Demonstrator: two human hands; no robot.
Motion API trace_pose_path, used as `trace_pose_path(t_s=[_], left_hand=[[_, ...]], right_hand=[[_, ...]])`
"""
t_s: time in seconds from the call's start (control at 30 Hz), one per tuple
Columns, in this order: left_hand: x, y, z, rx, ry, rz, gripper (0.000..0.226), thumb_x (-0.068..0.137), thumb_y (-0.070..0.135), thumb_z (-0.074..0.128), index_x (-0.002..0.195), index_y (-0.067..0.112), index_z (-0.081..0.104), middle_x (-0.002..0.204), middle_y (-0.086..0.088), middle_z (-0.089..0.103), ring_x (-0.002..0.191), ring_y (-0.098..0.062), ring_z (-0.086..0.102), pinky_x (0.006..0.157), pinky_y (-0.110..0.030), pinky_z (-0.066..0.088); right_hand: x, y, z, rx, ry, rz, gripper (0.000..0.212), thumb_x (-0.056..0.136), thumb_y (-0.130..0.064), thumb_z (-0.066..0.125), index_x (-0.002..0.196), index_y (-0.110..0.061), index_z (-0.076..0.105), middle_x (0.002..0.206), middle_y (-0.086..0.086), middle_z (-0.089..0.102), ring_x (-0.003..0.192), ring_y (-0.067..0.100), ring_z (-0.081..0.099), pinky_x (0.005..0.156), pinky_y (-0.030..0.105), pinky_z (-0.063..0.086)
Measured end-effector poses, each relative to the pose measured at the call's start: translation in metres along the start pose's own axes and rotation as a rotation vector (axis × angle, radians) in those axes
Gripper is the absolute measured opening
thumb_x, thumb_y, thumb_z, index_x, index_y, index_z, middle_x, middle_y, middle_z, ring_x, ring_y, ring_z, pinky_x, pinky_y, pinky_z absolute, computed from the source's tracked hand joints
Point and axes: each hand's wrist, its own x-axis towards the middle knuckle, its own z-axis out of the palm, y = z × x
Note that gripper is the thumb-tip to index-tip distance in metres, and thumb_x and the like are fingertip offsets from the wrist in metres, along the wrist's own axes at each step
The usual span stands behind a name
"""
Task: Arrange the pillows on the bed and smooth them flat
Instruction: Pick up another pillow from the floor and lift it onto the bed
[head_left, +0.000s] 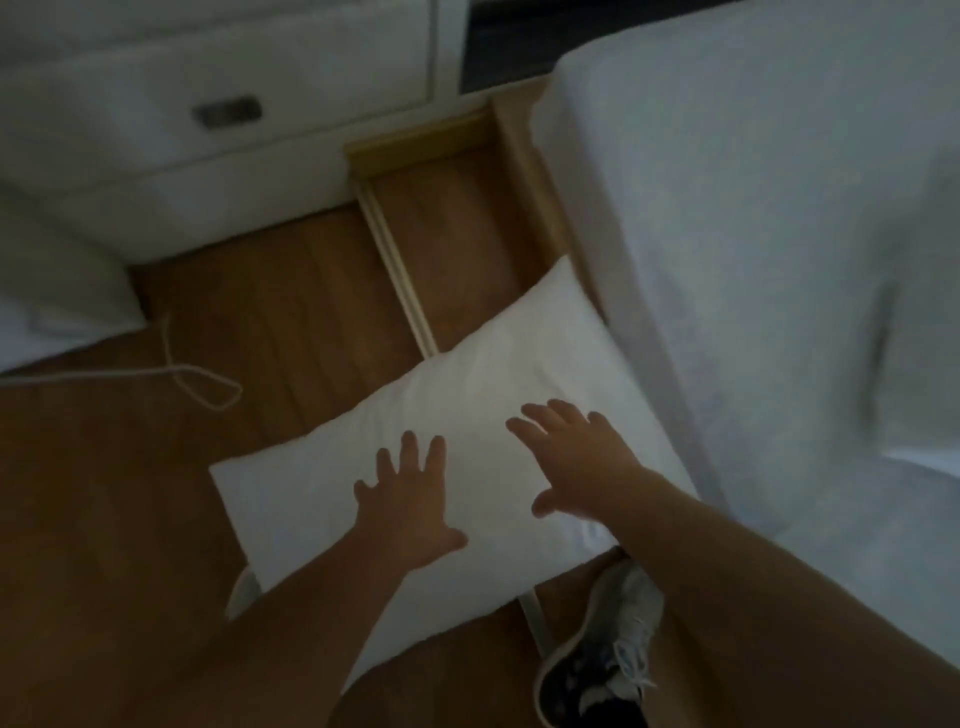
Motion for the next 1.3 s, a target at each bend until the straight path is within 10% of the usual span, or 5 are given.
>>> trace_pose_path(t_s=[0.3, 0.5, 0.67, 0.87, 1.3], left_hand=[[0.108, -0.077, 0.121, -0.001, 0.052, -0.010, 0.160, 0.042, 0.075, 0.077, 0.138, 0.022, -0.039, 0.159, -0.010, -0.025, 0.144, -0.041, -0.019, 0.107, -0.075, -0.003], [0.143, -0.073, 0.146, -0.061, 0.281, 0.039, 0.097, 0.055, 0.055, 0.083, 0.130, 0.014, 0.037, 0.129, -0.012, 0.047, 0.115, -0.032, 0.047, 0.091, -0.051, 0.043], [0.130, -0.075, 0.134, -0.219, 0.306, 0.107, 0.036, 0.079, 0.022, 0.071, 0.110, 0.013, 0.054, 0.108, -0.012, 0.062, 0.093, -0.031, 0.059, 0.071, -0.045, 0.052], [0.054, -0.065, 0.083, -0.385, 0.316, 0.146, 0.035, 0.079, 0.009, 0.069, 0.113, 0.010, 0.061, 0.103, -0.012, 0.069, 0.090, -0.031, 0.064, 0.075, -0.039, 0.051], [-0.016, 0.244, -0.168, -0.308, 0.476, 0.417, 0.047, 0.080, 0.041, 0.072, 0.118, 0.019, 0.055, 0.106, -0.001, 0.067, 0.099, -0.025, 0.063, 0.081, -0.033, 0.049]], right_hand=[[0.108, -0.011, 0.125, -0.311, 0.031, -0.037, 0.152, 0.047, -0.074, 0.076, 0.146, -0.021, -0.025, 0.159, 0.021, -0.016, 0.144, 0.044, -0.018, 0.104, 0.074, -0.012], [0.129, -0.003, 0.144, -0.237, 0.257, -0.076, 0.098, 0.037, -0.048, 0.091, 0.121, -0.014, 0.054, 0.114, 0.014, 0.060, 0.101, 0.035, 0.057, 0.087, 0.054, 0.042], [0.124, -0.016, 0.126, -0.129, 0.152, -0.064, 0.030, 0.073, -0.016, 0.071, 0.101, -0.015, 0.061, 0.093, 0.009, 0.068, 0.087, 0.033, 0.064, 0.074, 0.042, 0.044], [0.064, -0.025, 0.054, -0.055, 0.072, -0.120, 0.026, 0.080, -0.025, 0.063, 0.107, -0.024, 0.061, 0.095, 0.003, 0.069, 0.087, 0.029, 0.066, 0.069, 0.033, 0.044], [-0.125, 0.223, -0.216, -0.151, 0.228, 0.072, 0.040, 0.076, -0.045, 0.070, 0.112, -0.029, 0.059, 0.114, 0.000, 0.067, 0.106, 0.028, 0.063, 0.084, 0.038, 0.046]])
